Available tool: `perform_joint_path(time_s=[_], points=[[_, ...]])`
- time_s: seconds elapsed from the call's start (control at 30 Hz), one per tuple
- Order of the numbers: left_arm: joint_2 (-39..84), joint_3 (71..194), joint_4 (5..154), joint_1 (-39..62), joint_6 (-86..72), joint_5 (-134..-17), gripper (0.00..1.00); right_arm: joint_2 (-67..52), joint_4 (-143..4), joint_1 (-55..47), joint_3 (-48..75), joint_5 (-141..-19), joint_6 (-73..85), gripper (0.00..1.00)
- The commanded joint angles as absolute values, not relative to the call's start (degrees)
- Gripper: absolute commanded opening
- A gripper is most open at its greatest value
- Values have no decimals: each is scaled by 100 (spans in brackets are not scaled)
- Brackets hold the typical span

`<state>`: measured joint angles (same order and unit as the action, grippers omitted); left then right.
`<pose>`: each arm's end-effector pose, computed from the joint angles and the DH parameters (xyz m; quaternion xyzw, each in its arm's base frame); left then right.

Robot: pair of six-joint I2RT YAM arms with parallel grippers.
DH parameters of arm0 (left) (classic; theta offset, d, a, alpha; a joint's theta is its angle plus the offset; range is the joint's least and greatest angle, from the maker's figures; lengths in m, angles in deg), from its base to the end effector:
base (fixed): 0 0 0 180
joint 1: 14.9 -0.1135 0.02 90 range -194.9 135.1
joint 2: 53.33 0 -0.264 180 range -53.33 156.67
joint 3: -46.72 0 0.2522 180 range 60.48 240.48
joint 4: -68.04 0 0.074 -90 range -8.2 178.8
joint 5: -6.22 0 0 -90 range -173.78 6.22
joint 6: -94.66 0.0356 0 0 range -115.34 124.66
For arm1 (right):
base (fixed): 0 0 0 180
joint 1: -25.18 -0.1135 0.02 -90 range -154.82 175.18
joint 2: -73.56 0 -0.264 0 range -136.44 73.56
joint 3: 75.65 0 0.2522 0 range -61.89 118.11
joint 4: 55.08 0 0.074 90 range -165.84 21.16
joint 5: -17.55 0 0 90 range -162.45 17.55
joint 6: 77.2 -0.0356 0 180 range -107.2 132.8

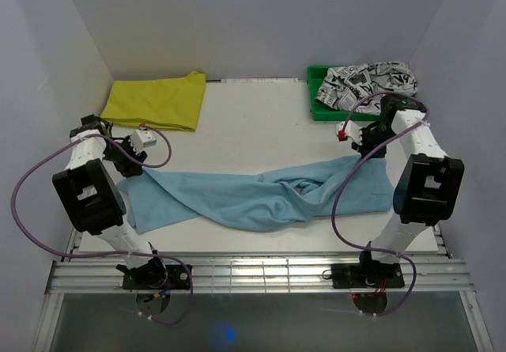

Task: Fold and stack the trousers
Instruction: Flatten the trousers out

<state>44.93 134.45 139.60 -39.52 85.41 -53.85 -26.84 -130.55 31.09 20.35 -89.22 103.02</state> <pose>0.2986 0.1173 0.2248 0.4692 0.8421 -0.1032 0.2453 0.3374 -0.0246 0.2474 -0.6709 0.7219 0.0321 0.1664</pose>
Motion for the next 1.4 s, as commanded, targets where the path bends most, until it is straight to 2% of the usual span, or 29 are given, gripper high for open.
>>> perform_joint_path(time_s=[0.0,0.2,0.23,0.37,0.47,0.67,0.83,1.03,1.2,1.3,1.37], points=[[4669,13703,13876,-3942,8860,-5109,54,-2365,-13160,3142,2179,-9020,10272,8],[4722,13580,13797,-3907,8992,-5126,36,-2128,-13151,3185,2249,-9011,10175,8],[4713,13571,13779,-3907,8983,-5126,27,-2101,-13151,3194,2257,-9002,10157,8],[4511,13545,13867,-3933,8878,-5038,8,-1943,-13142,3264,2293,-8950,10035,8],[4222,13536,14059,-3960,8877,-4968,0,-1750,-13116,3370,2337,-8993,9885,8],[3764,13975,14157,-4390,8229,-4442,0,-1215,-13002,3677,2267,-9099,9692,8],[3431,14160,13561,-4970,7166,-4168,0,-503,-12738,3853,1715,-9143,9683,8],[2772,13783,12962,-5541,6610,-4036,0,447,-12492,4020,1186,-9134,9788,8],[1833,12932,11963,-6243,6312,-4001,0,1027,-12290,4494,913,-9283,9876,8],[1506,12570,11853,-6674,6704,-3826,0,1186,-12324,4758,808,-9354,9981,8],[1409,12464,13141,-6842,7782,-3361,0,1300,-12464,4864,668,-9345,10217,8]])
